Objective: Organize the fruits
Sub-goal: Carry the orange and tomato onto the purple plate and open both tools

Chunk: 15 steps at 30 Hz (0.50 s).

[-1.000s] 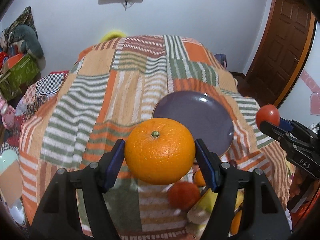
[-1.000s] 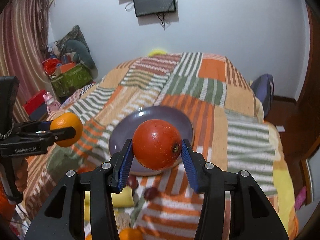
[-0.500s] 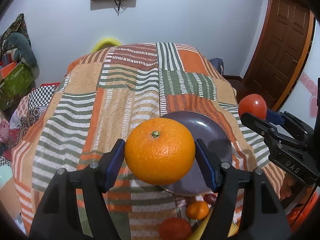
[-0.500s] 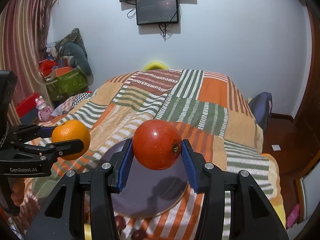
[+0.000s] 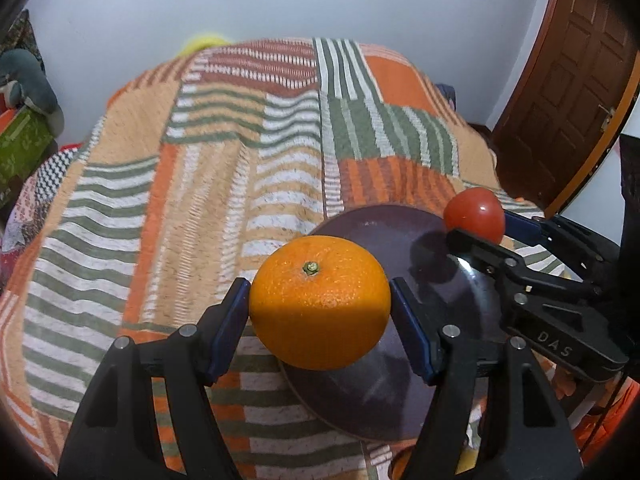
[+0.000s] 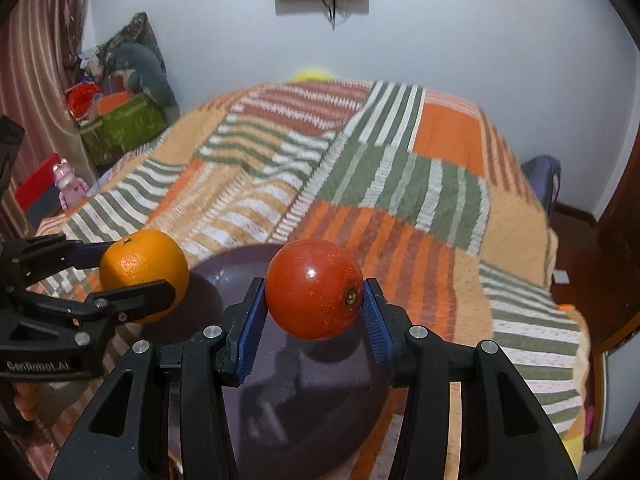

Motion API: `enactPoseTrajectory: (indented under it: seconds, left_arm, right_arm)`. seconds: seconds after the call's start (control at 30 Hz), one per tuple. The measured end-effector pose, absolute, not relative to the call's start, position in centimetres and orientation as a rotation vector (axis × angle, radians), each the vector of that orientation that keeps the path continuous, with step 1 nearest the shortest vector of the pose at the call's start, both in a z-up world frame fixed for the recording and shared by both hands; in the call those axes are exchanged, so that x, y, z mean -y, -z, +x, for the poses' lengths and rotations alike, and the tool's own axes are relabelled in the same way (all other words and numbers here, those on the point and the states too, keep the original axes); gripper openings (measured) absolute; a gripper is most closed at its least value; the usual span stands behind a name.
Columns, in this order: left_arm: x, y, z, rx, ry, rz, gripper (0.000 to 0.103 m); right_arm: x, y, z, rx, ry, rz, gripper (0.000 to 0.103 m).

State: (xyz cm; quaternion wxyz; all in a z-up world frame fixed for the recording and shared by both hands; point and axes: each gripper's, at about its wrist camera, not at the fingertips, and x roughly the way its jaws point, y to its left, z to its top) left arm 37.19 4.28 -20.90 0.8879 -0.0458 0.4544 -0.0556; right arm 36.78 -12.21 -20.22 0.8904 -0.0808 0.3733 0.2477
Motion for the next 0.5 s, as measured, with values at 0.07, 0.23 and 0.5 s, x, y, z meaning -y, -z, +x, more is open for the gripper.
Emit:
enactPoseTrajectory:
  seconds: [0.07, 0.23, 0.5]
  left_arm:
    - [-4.2, 21.5, 37.7, -0.963, 0.121, -0.097, 0.069]
    - [-3.5, 22.5, 38.8, -0.987, 0.124, -0.078, 0.069]
    - [-2.6, 22.9, 39.4, -0.985, 0.115, -0.039, 0.07]
  right_arm:
    - [12.0, 20.7, 37.2, -0.794, -0.51, -0.179, 0.044]
    - [12.0, 21.6, 37.7, -0.832, -0.523, -0.184, 0.044]
    - [12.1, 22.4, 38.7, -0.853, -0.52, -0.18, 0.044]
